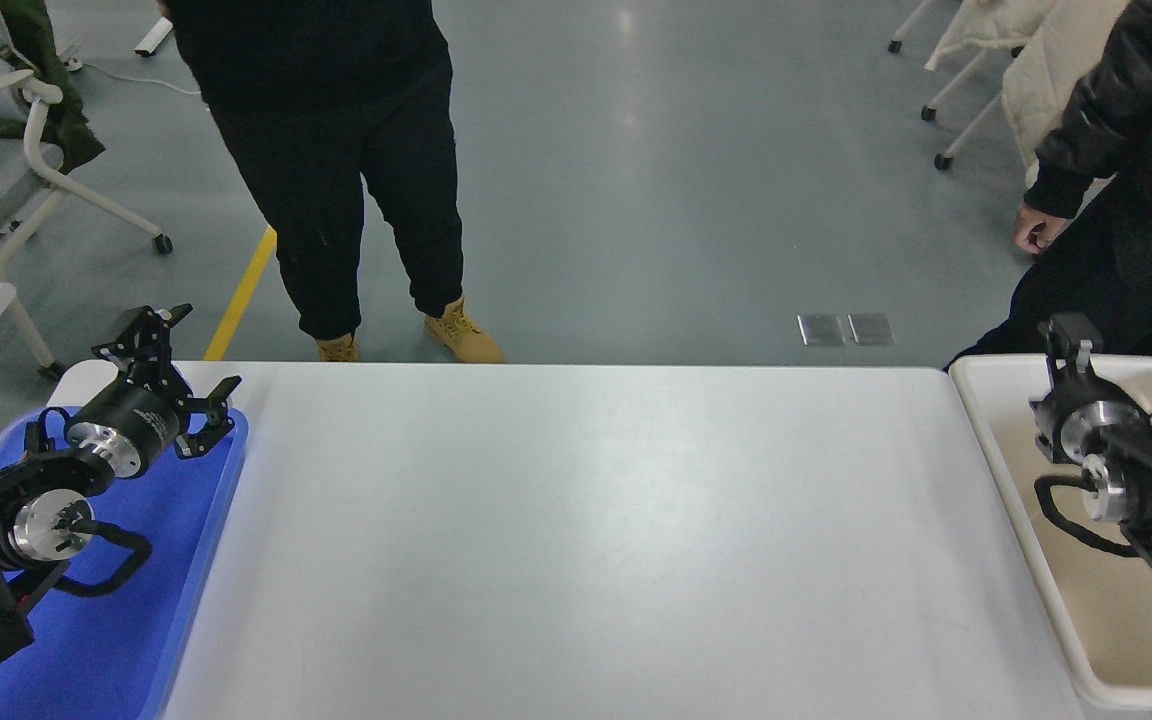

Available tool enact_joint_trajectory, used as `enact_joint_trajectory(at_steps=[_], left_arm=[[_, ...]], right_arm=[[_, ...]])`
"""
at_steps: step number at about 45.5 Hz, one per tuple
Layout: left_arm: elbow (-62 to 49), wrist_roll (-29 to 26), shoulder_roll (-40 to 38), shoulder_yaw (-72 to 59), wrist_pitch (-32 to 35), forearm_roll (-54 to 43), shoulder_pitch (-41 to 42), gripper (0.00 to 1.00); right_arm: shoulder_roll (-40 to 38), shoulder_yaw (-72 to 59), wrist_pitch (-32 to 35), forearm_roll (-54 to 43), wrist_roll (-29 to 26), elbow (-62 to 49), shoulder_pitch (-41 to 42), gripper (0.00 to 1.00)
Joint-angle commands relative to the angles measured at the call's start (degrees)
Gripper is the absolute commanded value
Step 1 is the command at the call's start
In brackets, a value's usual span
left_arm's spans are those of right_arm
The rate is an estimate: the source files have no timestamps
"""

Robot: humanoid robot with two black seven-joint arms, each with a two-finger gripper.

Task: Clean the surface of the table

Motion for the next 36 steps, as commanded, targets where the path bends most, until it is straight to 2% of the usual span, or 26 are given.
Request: enact_joint_trajectory(at_steps=[1, 18, 30, 36], left_arm=[[0.0, 0.0, 0.0, 0.0, 0.0, 0.0, 0.0, 1.0], [0.0, 0.0, 0.0, 0.0, 0.0, 0.0, 0.0, 1.0], [0.0, 0.0, 0.0, 0.0, 0.0, 0.0, 0.0, 1.0], [0.1, 0.0, 0.0, 0.0, 0.0, 0.0, 0.0, 1.0]], right_arm=[[7.7, 13.5, 0.0, -0.1, 1.8, 3.8, -3.6, 1.0], [19.8, 17.3, 0.4, -0.8, 15.5, 3.5, -6.7, 1.0], [24.9, 17.3, 0.4, -0.9, 20.2, 2.5, -7.6, 1.0], [24.9, 17.2, 0.4, -0.9, 22.9, 2.0, -8.4, 1.0]])
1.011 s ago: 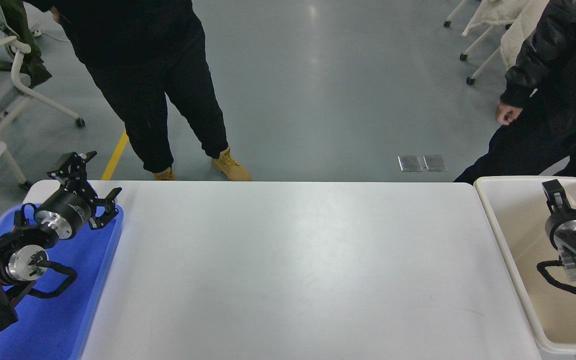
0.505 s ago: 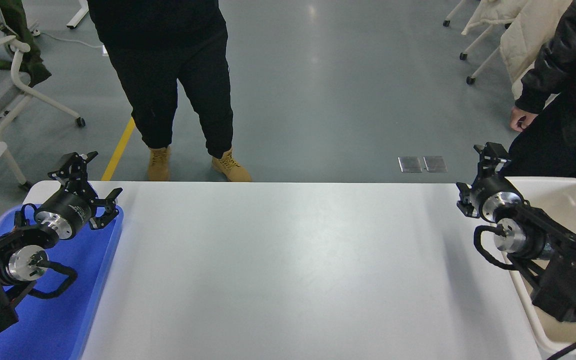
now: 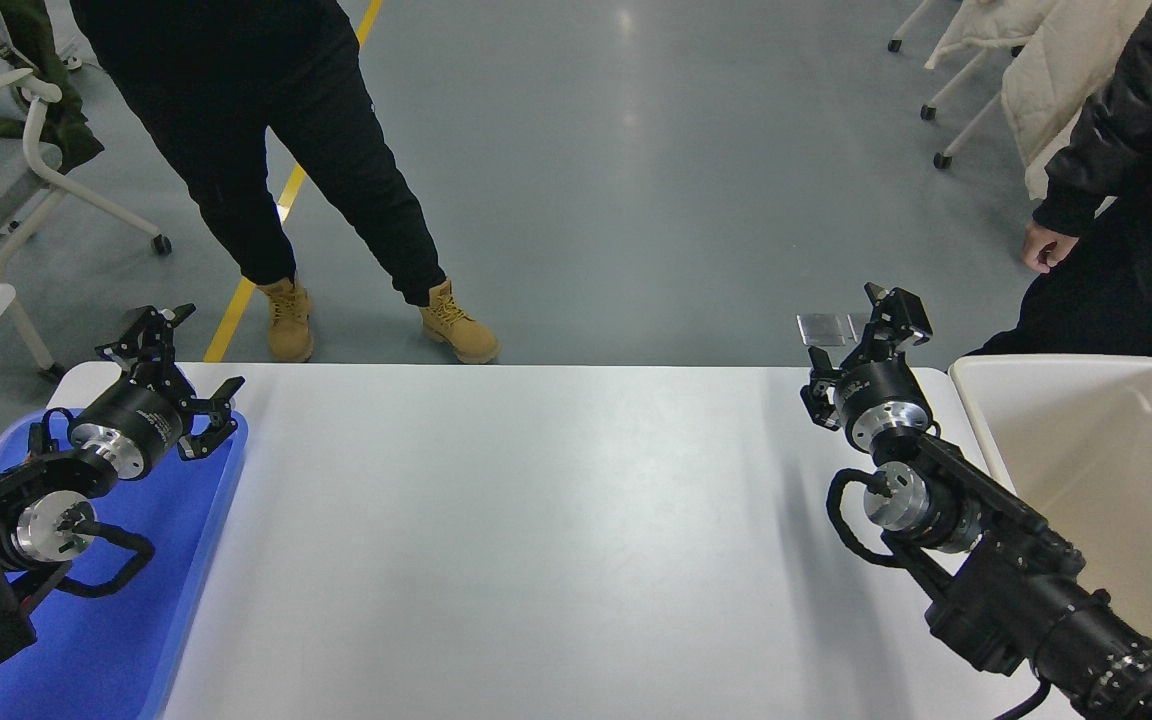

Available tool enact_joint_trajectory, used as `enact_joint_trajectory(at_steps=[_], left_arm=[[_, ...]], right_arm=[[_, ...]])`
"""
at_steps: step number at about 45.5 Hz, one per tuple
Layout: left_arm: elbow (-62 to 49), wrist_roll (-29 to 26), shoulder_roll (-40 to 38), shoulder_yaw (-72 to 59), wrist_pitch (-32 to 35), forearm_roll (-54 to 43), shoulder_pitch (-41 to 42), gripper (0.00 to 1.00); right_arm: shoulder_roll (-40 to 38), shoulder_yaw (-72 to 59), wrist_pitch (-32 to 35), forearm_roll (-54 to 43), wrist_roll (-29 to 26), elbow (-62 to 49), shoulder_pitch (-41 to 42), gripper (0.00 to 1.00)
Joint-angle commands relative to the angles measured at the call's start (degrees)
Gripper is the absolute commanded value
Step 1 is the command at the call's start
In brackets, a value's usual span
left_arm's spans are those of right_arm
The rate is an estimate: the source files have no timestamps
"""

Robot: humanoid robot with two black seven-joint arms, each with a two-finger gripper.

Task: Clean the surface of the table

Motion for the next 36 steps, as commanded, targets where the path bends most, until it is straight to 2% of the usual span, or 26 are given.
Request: enact_joint_trajectory(at_steps=[1, 19, 36], left_arm=[[0.0, 0.0, 0.0, 0.0, 0.0, -0.1, 0.1, 1.0], [0.0, 0.0, 0.0, 0.0, 0.0, 0.0, 0.0, 1.0], [0.0, 0.0, 0.0, 0.0, 0.0, 0.0, 0.0, 1.0]], right_arm=[[2.7, 0.3, 0.0, -0.2, 5.3, -1.2, -1.3, 1.0], [2.7, -0.4, 1.3, -0.3, 7.7, -1.9, -3.2, 1.0], [2.7, 0.3, 1.7, -0.1, 7.7, -1.5, -3.3, 1.0]])
